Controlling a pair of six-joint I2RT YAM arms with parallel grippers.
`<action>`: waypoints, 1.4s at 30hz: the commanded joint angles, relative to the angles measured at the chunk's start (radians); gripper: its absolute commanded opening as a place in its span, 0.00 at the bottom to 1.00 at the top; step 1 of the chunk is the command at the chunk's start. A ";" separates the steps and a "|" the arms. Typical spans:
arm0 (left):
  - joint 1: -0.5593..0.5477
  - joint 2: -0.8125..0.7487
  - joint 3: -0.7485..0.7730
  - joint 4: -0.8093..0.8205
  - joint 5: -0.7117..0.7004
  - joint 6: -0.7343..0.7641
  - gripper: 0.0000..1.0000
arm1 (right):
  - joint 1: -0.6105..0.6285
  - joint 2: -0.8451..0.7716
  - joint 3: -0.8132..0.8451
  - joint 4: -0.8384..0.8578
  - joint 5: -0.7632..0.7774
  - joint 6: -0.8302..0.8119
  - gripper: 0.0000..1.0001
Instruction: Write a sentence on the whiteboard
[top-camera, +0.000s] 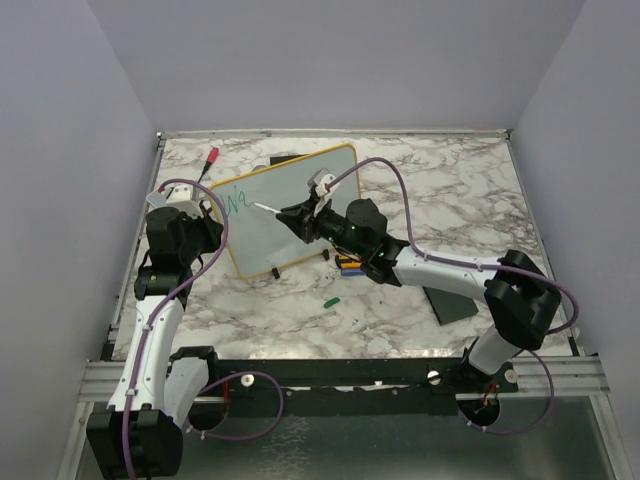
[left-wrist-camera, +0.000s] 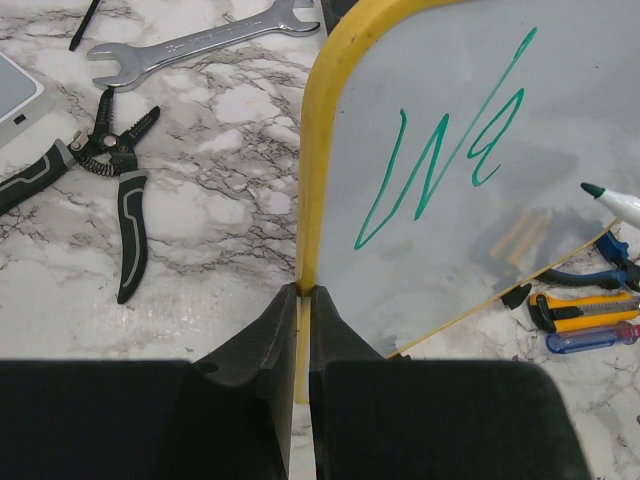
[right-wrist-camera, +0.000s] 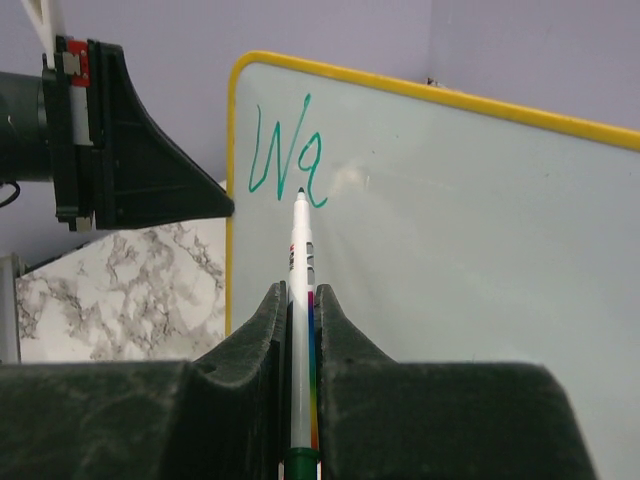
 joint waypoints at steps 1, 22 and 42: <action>-0.004 0.008 0.007 0.009 0.031 -0.001 0.09 | -0.002 0.043 0.065 0.033 0.011 0.001 0.01; -0.003 0.005 0.008 0.010 0.034 -0.004 0.08 | -0.008 0.134 0.154 0.009 0.088 0.002 0.01; -0.003 0.000 0.008 0.009 0.037 -0.005 0.08 | -0.011 0.103 0.079 -0.006 0.143 0.017 0.01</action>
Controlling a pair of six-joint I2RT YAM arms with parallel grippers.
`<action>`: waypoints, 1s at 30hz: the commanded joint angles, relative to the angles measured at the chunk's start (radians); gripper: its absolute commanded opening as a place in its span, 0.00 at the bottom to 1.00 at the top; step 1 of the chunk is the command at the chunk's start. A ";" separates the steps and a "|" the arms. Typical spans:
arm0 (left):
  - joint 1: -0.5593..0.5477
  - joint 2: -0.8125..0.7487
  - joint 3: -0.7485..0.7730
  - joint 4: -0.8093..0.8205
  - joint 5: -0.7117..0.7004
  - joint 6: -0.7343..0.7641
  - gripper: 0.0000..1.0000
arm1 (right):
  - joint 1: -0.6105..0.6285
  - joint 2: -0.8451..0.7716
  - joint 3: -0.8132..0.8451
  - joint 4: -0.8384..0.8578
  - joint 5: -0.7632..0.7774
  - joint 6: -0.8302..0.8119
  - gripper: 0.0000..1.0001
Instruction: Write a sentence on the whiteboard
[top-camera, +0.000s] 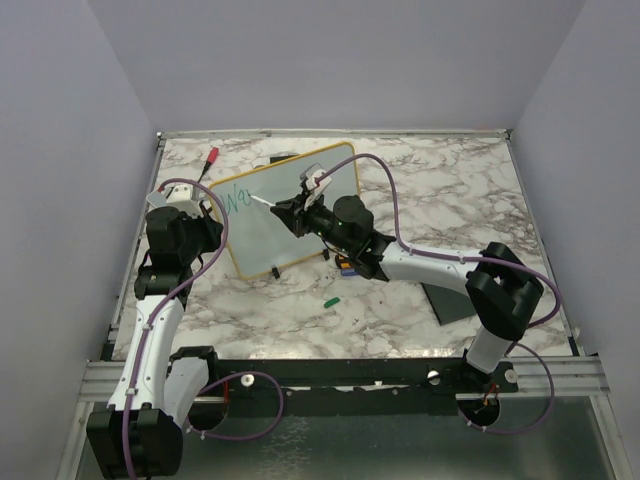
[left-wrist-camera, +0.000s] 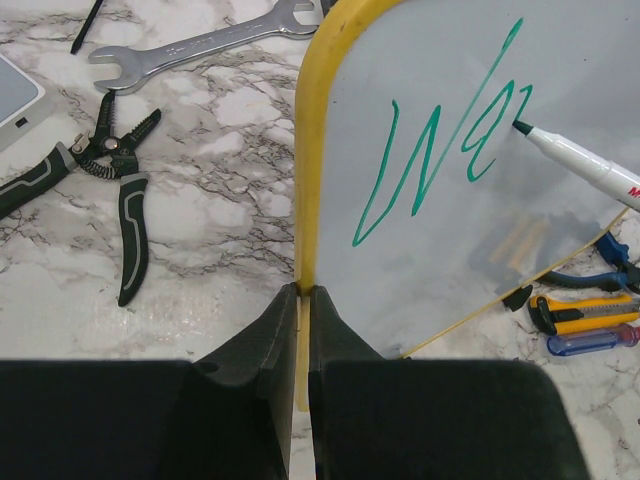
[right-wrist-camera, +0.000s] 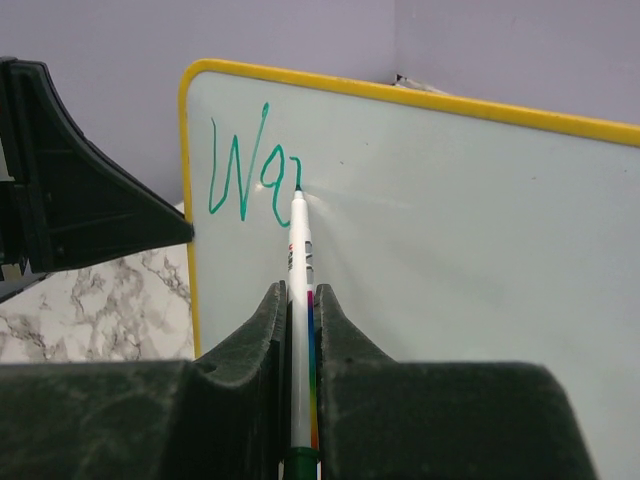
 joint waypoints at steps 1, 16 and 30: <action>-0.004 -0.002 0.007 0.002 0.037 -0.005 0.08 | -0.008 -0.008 -0.029 -0.017 0.035 0.000 0.01; -0.004 -0.003 0.007 0.003 0.039 -0.005 0.08 | -0.007 -0.008 -0.069 -0.031 0.019 0.012 0.01; -0.003 -0.002 0.007 0.003 0.038 -0.005 0.08 | -0.008 -0.011 -0.037 0.010 0.054 0.017 0.01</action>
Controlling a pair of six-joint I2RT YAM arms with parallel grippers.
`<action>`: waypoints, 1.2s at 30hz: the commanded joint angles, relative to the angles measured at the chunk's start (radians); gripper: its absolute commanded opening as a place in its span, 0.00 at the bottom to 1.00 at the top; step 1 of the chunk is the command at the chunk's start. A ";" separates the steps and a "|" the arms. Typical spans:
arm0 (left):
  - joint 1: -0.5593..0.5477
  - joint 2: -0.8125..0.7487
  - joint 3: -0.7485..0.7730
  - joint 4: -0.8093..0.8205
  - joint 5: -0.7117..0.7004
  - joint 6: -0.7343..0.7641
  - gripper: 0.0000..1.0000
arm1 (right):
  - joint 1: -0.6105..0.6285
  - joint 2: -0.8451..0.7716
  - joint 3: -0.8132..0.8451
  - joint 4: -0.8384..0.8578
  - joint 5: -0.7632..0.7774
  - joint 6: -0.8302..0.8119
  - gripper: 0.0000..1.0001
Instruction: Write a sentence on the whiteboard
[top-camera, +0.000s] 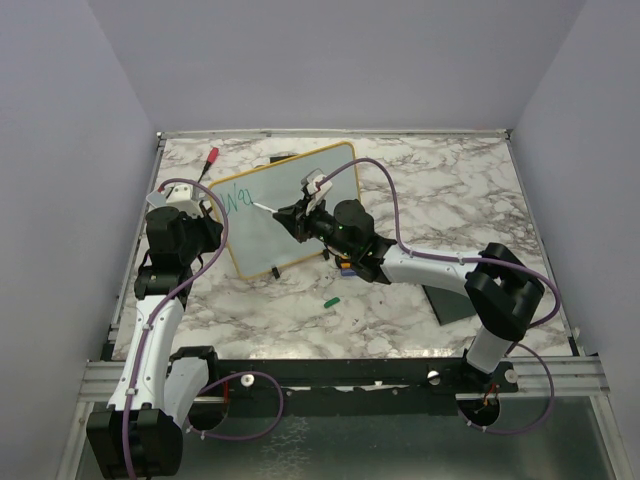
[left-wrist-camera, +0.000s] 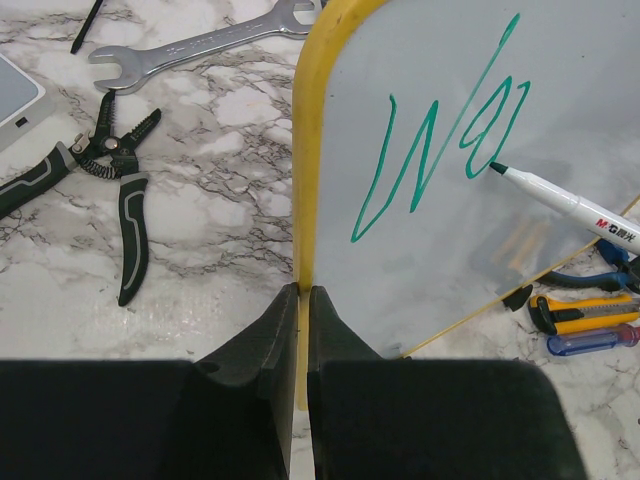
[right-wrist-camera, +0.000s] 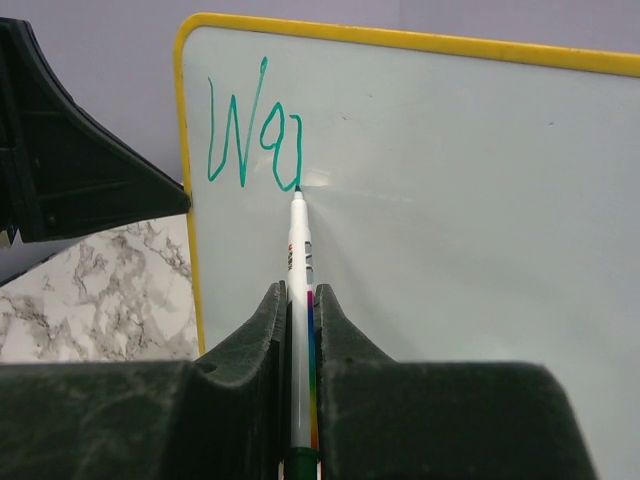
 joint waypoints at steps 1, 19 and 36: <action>-0.003 -0.002 0.008 0.003 0.039 -0.005 0.08 | -0.008 -0.006 0.012 0.014 0.067 -0.005 0.01; -0.005 -0.002 0.007 0.002 0.041 -0.005 0.08 | -0.009 0.004 0.063 0.040 0.110 -0.035 0.01; -0.003 -0.006 0.006 0.002 0.040 -0.005 0.08 | -0.009 -0.035 -0.001 0.057 0.121 -0.030 0.01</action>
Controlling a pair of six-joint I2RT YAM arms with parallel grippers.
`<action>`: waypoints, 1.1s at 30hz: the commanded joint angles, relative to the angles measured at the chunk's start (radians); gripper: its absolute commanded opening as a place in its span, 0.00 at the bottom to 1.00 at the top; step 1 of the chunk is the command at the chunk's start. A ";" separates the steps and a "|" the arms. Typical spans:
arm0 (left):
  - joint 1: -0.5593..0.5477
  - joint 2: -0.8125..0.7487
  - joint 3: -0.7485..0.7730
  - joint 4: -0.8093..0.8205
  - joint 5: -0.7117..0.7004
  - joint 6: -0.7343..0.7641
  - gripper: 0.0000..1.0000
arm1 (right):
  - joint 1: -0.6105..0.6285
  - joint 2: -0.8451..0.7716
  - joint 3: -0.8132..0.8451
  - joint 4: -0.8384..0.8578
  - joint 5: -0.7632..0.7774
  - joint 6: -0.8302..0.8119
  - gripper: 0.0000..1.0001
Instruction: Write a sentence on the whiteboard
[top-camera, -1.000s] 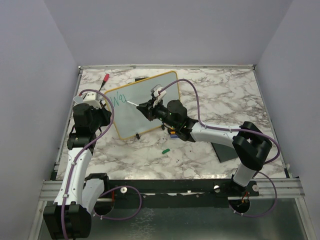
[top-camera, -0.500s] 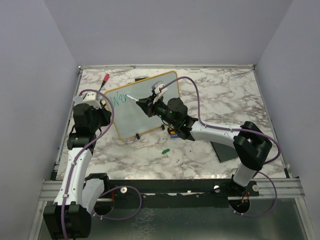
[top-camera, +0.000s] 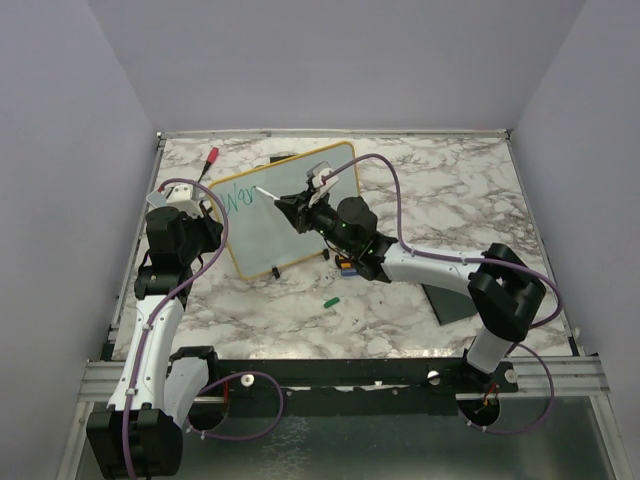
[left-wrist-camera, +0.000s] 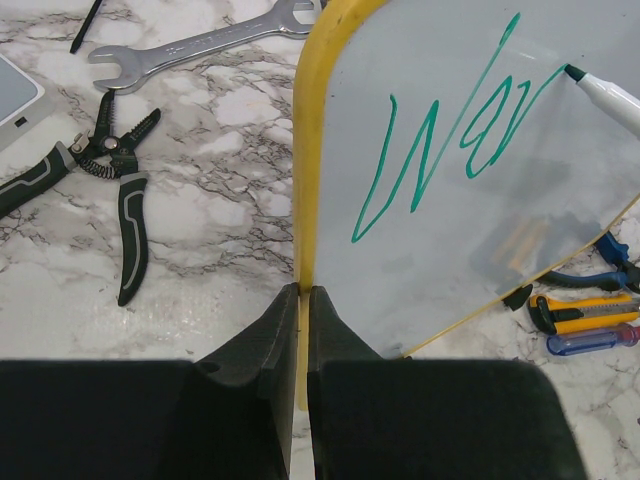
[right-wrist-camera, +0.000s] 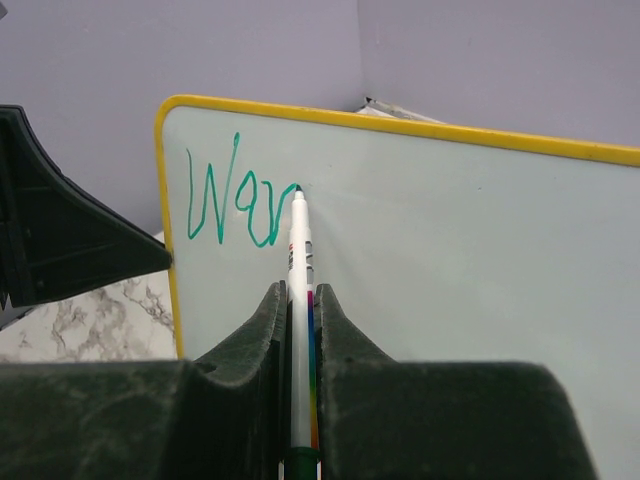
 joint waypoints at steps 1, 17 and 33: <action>-0.005 -0.006 0.005 0.002 0.039 -0.005 0.08 | -0.009 -0.032 -0.035 0.020 0.018 -0.023 0.01; -0.004 -0.008 0.005 0.003 0.042 -0.007 0.08 | -0.006 -0.073 -0.095 0.062 -0.052 -0.050 0.01; -0.004 -0.010 0.004 0.003 0.042 -0.006 0.08 | -0.006 -0.022 -0.033 0.039 -0.074 -0.051 0.01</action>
